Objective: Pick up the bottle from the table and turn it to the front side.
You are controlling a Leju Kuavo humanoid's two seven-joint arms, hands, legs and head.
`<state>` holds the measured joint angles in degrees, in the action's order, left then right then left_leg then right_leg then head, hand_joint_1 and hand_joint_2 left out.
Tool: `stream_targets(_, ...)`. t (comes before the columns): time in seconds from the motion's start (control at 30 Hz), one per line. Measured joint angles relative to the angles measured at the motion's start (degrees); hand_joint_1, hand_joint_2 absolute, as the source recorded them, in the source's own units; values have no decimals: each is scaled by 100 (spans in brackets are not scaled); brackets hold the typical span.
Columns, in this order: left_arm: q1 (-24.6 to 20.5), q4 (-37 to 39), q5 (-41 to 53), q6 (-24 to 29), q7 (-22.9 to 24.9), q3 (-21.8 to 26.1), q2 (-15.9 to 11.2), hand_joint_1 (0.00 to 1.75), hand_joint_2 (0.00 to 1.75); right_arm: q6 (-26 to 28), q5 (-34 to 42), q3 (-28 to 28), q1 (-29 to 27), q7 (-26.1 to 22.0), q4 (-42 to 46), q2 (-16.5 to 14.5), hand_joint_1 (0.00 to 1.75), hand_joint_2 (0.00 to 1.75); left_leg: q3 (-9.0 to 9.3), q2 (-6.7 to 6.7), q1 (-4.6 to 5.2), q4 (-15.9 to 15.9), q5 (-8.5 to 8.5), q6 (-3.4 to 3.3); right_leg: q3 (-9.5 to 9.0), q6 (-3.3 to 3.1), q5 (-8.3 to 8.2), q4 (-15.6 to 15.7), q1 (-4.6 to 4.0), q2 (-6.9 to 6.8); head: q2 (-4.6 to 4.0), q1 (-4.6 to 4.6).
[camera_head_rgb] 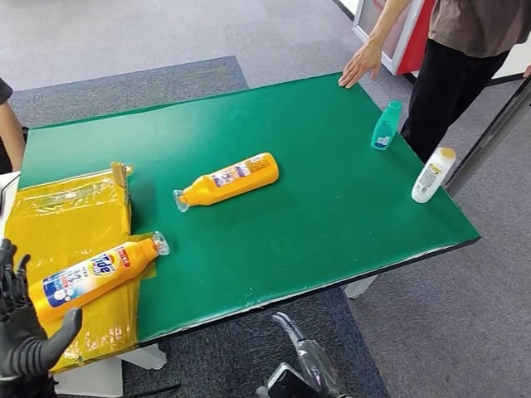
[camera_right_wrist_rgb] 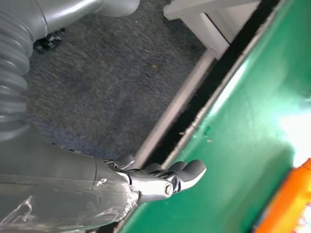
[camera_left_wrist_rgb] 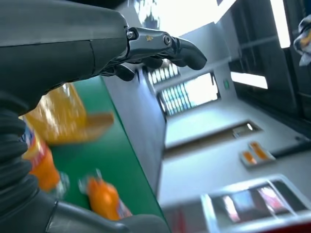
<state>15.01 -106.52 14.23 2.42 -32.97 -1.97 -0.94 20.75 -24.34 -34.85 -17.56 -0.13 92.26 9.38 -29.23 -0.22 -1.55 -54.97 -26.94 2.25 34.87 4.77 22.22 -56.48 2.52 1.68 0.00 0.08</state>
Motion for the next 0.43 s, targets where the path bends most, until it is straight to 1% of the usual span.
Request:
stream_targets(0.1, 313, -48, -684, -1089, -97, 45, 250, 0, 175, 189, -18, 9, -46, -368, 121, 7, 0, 175, -1, 0, 0, 0, -3, -1, -1, 1, 1, 1, 1, 0, 0, -1)
stream_targets(0.2, 507, 24, -1028, -1821, -95, 96, 484, 0, 175, 349, -23, 19, -65, -786, 295, 14, 0, 175, 0, 0, 1, 0, -4, -1, -2, 1, 1, 2, 1, 0, 0, 0)
stream_targets(0.3, 608, 183, -1083, -2161, -153, 153, 691, 0, 175, 411, 38, 22, -81, -1076, 462, 15, 0, 175, 1, 0, 1, 0, -6, 1, -2, 1, 1, 2, 1, 0, 0, -1)
stream_targets(0.43, 679, 344, -968, -2305, -227, 201, 897, 0, 175, 459, 155, 27, -99, -1417, 632, 15, 0, 175, 1, 0, 1, 0, -6, 2, -2, 1, 1, 2, 0, 0, 0, 0)
